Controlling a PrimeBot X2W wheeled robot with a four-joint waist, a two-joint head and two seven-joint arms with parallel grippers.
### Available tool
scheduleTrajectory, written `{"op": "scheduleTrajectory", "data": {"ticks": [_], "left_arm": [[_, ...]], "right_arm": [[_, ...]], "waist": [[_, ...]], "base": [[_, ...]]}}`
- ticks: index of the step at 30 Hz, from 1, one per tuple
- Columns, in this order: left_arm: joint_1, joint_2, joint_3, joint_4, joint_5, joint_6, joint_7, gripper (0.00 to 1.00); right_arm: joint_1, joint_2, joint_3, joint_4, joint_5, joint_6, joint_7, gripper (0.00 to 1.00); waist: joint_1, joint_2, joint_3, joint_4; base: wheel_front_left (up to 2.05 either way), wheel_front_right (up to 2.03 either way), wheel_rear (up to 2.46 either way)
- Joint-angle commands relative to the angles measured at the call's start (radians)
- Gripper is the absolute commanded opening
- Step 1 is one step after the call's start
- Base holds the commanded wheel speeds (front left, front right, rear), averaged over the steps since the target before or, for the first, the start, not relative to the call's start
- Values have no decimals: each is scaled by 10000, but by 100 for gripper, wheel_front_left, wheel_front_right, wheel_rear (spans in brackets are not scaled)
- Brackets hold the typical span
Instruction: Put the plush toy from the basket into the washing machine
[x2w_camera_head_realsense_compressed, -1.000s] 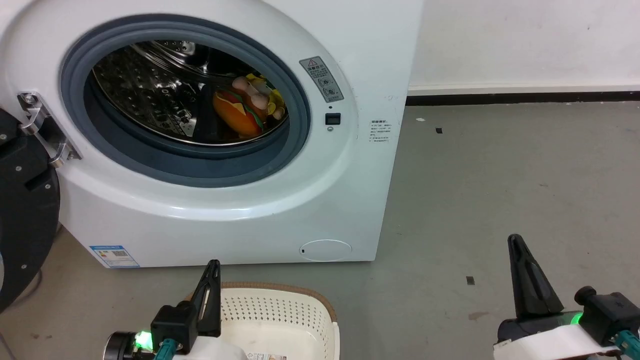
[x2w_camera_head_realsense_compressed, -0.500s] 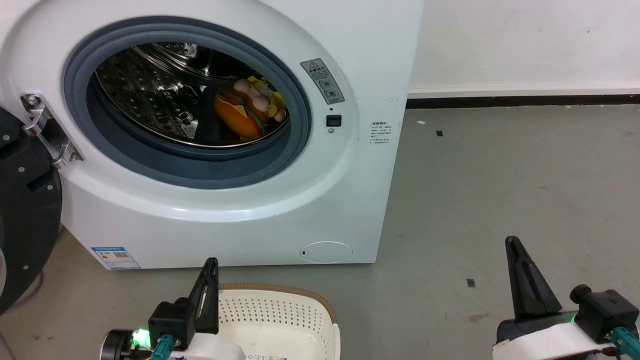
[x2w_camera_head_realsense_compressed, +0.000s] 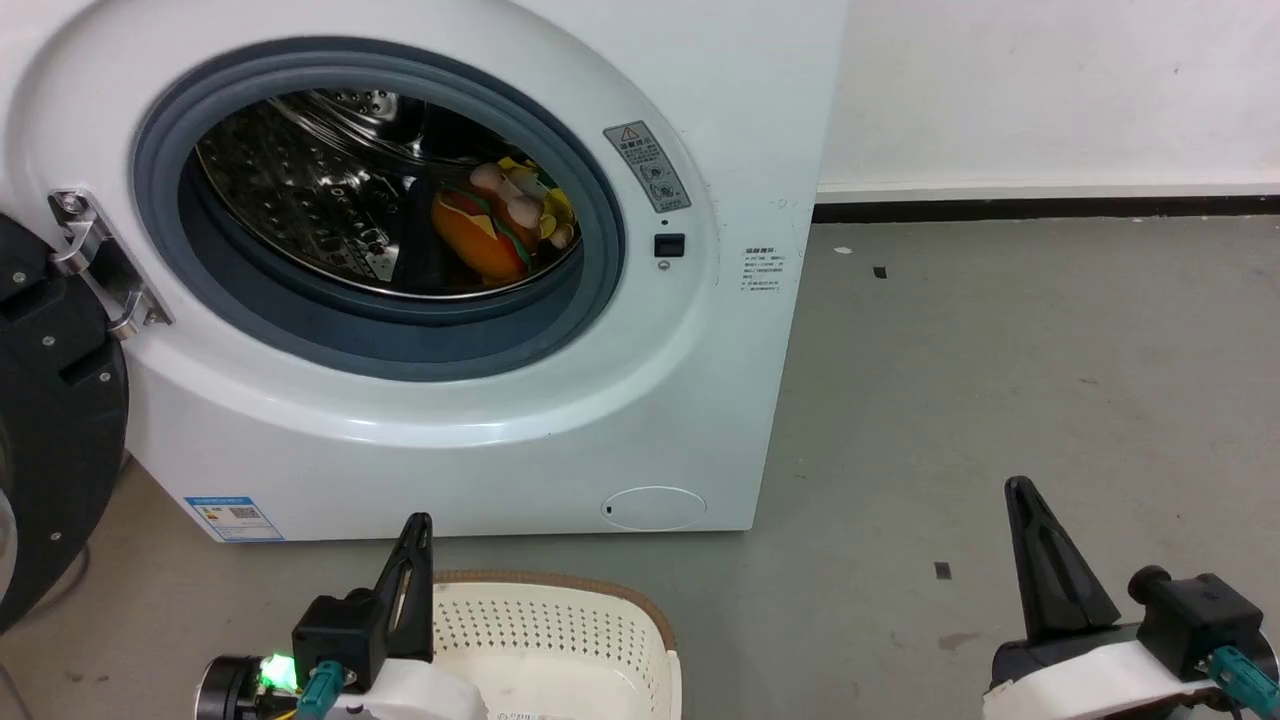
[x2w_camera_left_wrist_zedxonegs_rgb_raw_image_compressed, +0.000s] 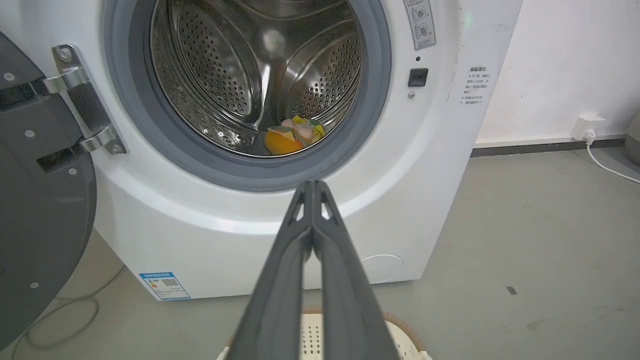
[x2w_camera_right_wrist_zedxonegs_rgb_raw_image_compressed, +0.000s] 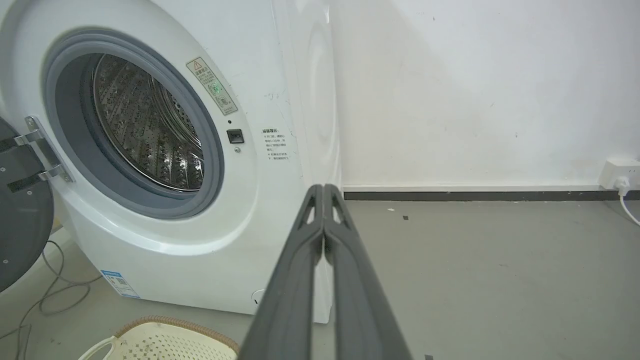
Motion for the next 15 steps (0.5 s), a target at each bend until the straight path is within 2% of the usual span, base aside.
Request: {"op": "scheduleTrajectory", "data": {"ticks": [1, 15], "left_arm": [[-60, -18, 62, -86, 66, -44, 32, 0], [-77, -81, 249, -237, 167, -159, 318, 0]], "right_arm": [[-108, -1, -3, 26, -62, 3, 35, 0], [-145, -1, -24, 39, -349, 4, 323, 0]], "waist": [[0, -1, -5, 2], [0, -1, -74, 25]], "base": [[0, 0, 0], [0, 0, 0]]}}
